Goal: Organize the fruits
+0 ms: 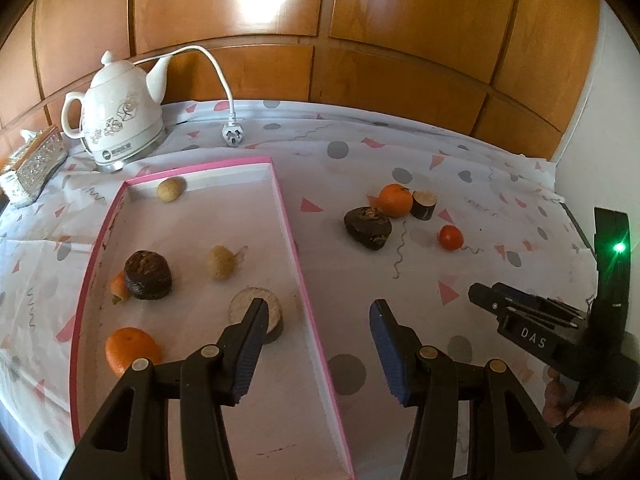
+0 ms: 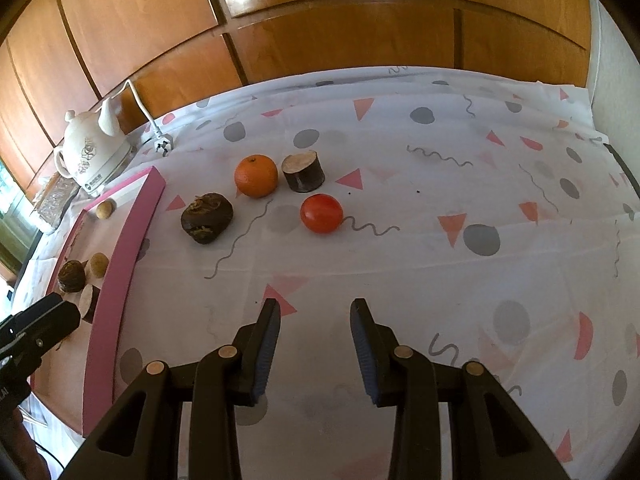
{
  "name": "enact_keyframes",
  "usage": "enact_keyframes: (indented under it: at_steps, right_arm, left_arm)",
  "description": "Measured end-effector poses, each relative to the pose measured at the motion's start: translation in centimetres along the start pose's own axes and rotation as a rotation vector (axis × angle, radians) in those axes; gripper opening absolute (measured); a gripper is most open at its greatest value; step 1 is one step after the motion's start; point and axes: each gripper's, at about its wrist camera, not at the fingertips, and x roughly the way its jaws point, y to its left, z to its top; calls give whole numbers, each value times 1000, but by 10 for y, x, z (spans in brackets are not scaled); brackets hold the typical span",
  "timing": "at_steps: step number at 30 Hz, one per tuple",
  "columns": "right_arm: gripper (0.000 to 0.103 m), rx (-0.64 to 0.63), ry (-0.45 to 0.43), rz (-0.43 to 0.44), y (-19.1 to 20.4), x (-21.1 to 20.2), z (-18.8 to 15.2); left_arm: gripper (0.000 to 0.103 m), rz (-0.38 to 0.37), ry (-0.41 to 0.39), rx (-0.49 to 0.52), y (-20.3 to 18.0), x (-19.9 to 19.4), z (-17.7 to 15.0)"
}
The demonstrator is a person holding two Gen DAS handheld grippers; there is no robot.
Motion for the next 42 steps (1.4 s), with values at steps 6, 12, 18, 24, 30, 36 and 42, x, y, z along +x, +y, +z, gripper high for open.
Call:
enact_keyframes:
  at_steps: [6, 12, 18, 24, 30, 36, 42]
  right_arm:
    - [37, 11, 7, -1, -5, 2, 1]
    - [37, 10, 6, -3, -6, 3, 1]
    - [37, 7, 5, -11, -6, 3, 1]
    - [37, -11, -6, -15, -4, 4, 5]
    - [37, -27, -22, -17, -2, 5, 13]
    - [37, -42, -42, -18, -2, 11, 24]
    - [44, -81, -49, -24, 1, 26, 39]
  left_arm:
    - [53, -5, 9, 17, -8, 7, 4]
    - [54, -4, 15, 31, -16, 12, 6]
    - [55, -5, 13, 44, -22, 15, 8]
    - [55, -7, 19, 52, -27, 19, 9]
    - [55, -11, 33, 57, -30, 25, 12]
    - [55, -19, 50, 50, -31, 33, 14]
    - [55, -31, 60, 54, -34, 40, 15]
